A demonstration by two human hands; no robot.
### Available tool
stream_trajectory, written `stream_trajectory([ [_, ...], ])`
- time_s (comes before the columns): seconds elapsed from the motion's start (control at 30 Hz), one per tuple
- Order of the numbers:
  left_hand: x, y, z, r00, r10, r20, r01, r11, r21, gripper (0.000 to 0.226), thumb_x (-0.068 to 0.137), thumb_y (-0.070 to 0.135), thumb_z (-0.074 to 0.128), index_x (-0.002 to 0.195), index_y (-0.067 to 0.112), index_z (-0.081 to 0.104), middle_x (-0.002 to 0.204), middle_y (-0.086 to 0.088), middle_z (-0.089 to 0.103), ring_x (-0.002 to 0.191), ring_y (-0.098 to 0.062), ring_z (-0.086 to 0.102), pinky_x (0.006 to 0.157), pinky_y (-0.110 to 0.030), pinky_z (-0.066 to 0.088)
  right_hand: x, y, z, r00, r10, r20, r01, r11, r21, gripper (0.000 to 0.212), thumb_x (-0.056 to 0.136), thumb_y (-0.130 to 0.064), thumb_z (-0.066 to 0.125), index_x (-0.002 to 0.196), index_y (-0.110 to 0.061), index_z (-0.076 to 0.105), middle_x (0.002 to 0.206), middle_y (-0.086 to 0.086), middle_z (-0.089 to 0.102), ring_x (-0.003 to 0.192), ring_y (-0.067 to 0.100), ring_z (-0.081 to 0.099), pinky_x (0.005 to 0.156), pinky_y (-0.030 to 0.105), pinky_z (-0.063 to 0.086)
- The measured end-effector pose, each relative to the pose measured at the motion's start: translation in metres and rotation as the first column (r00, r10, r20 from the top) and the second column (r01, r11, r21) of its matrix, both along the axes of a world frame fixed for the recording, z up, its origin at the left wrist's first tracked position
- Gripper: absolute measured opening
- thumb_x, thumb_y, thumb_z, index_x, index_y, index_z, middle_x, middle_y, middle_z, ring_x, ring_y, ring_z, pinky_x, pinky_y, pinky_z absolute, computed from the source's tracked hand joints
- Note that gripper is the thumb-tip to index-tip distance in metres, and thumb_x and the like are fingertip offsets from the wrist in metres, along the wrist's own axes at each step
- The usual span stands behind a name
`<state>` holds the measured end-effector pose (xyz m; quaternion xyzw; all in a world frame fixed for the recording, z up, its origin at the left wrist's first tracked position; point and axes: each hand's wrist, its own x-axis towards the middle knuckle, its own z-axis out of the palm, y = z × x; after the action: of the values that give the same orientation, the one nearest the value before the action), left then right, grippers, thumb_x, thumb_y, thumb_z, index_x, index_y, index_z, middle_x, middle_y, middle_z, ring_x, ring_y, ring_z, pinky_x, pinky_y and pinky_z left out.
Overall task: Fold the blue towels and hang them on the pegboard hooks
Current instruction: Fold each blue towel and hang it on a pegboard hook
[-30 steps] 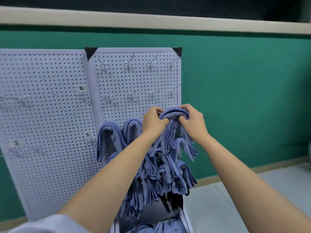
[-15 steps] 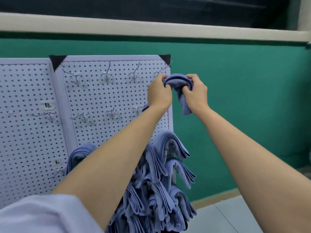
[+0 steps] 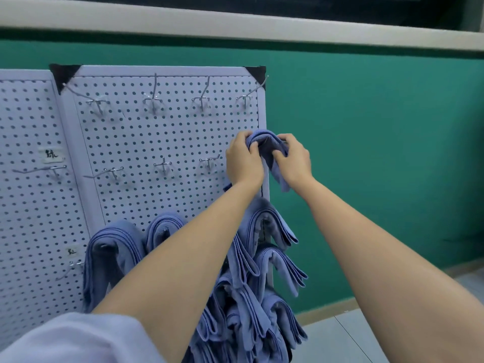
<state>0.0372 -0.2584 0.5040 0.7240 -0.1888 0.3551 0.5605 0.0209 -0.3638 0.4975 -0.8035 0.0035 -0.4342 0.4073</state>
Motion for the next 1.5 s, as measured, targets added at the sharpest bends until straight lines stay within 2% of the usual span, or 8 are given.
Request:
stream_trajectory([
  [0.2, -0.006, -0.001, -0.016, 0.996, -0.054, -0.07, 0.053, 0.998, -0.016, 0.029, 0.091, 0.002, 0.051, 0.114, 0.016, 0.06, 0.114, -0.001, 0.063, 0.103, -0.022, 0.058, 0.091, -0.039, 0.048, 0.001, 0.008, -0.01, 0.979, -0.025, -0.203, 0.011, 0.997, -0.072, 0.015, 0.094, -0.014, 0.051, 0.108, -0.012, 0.058, 0.108, 0.009, 0.064, 0.087, 0.023, 0.049, 0.073, 0.028, 0.034],
  [0.3, -0.019, 0.008, -0.013, 0.987, -0.087, -0.133, 0.097, 0.992, 0.074, 0.041, 0.091, 0.001, 0.051, 0.13, 0.016, 0.052, 0.127, -0.001, 0.058, 0.114, -0.02, 0.055, 0.1, -0.027, 0.042, -0.008, 0.009, -0.008, 0.962, -0.022, -0.272, -0.002, 0.996, -0.087, 0.023, 0.093, -0.017, 0.055, 0.115, -0.013, 0.059, 0.113, 0.011, 0.064, 0.098, 0.028, 0.055, 0.08, 0.03, 0.041],
  [0.4, -0.035, 0.023, -0.018, 0.972, -0.07, -0.226, 0.097, 0.989, 0.109, 0.044, 0.092, 0.006, 0.055, 0.135, 0.014, 0.048, 0.13, -0.003, 0.057, 0.116, -0.02, 0.055, 0.095, -0.023, 0.04, -0.028, 0.014, -0.011, 0.952, -0.04, -0.302, 0.014, 0.996, -0.09, 0.036, 0.09, -0.018, 0.06, 0.126, -0.013, 0.055, 0.12, 0.011, 0.063, 0.109, 0.03, 0.057, 0.09, 0.033, 0.045],
  [0.6, -0.093, 0.071, -0.038, 0.951, -0.066, -0.301, 0.114, 0.983, 0.146, 0.028, 0.095, 0.013, 0.056, 0.122, 0.01, 0.058, 0.116, -0.006, 0.06, 0.094, -0.013, 0.051, 0.082, -0.024, 0.041, -0.09, 0.035, -0.025, 0.945, -0.035, -0.326, -0.014, 0.989, -0.147, 0.04, 0.091, -0.016, 0.061, 0.129, -0.011, 0.054, 0.122, 0.011, 0.062, 0.112, 0.025, 0.056, 0.09, 0.026, 0.041],
  [0.8, -0.16, 0.139, -0.091, 0.913, -0.079, -0.4, 0.159, 0.972, 0.171, 0.012, 0.096, 0.016, 0.053, 0.102, 0.014, 0.064, 0.1, -0.002, 0.064, 0.095, -0.021, 0.063, 0.084, -0.036, 0.052, -0.165, 0.079, -0.073, 0.925, 0.043, -0.376, -0.144, 0.959, -0.243, 0.025, 0.09, -0.016, 0.062, 0.114, -0.009, 0.063, 0.111, 0.009, 0.067, 0.098, 0.019, 0.059, 0.085, 0.021, 0.039],
  [1.13, -0.212, 0.228, -0.256, 0.721, -0.006, -0.693, 0.198, 0.96, 0.199, 0.01, 0.096, 0.012, 0.055, 0.091, 0.013, 0.065, 0.095, -0.008, 0.067, 0.088, -0.027, 0.065, 0.084, -0.04, 0.055, -0.227, 0.155, -0.233, 0.716, 0.197, -0.67, -0.364, 0.924, -0.119, 0.023, 0.095, -0.015, 0.057, 0.116, -0.007, 0.061, 0.115, 0.009, 0.063, 0.105, 0.022, 0.057, 0.089, 0.025, 0.042],
  [1.33, -0.195, 0.246, -0.364, 0.566, 0.036, -0.824, 0.225, 0.954, 0.196, 0.026, 0.092, 0.005, 0.058, 0.071, 0.019, 0.062, 0.08, -0.007, 0.066, 0.072, -0.026, 0.061, 0.079, -0.044, 0.057, -0.209, 0.17, -0.341, 0.539, 0.212, -0.815, -0.356, 0.934, 0.008, 0.018, 0.094, -0.011, 0.057, 0.11, -0.006, 0.062, 0.104, 0.012, 0.063, 0.094, 0.025, 0.059, 0.083, 0.033, 0.049],
  [1.5, -0.165, 0.245, -0.448, 0.476, 0.136, -0.869, 0.231, 0.934, 0.273, 0.022, 0.093, 0.009, 0.053, 0.073, 0.014, 0.061, 0.071, -0.007, 0.059, 0.068, -0.023, 0.052, 0.07, -0.037, 0.05, -0.179, 0.164, -0.428, 0.425, 0.185, -0.886, -0.282, 0.957, 0.065, 0.02, 0.092, -0.007, 0.052, 0.106, -0.006, 0.065, 0.09, 0.005, 0.058, 0.082, 0.016, 0.05, 0.074, 0.022, 0.039],
])
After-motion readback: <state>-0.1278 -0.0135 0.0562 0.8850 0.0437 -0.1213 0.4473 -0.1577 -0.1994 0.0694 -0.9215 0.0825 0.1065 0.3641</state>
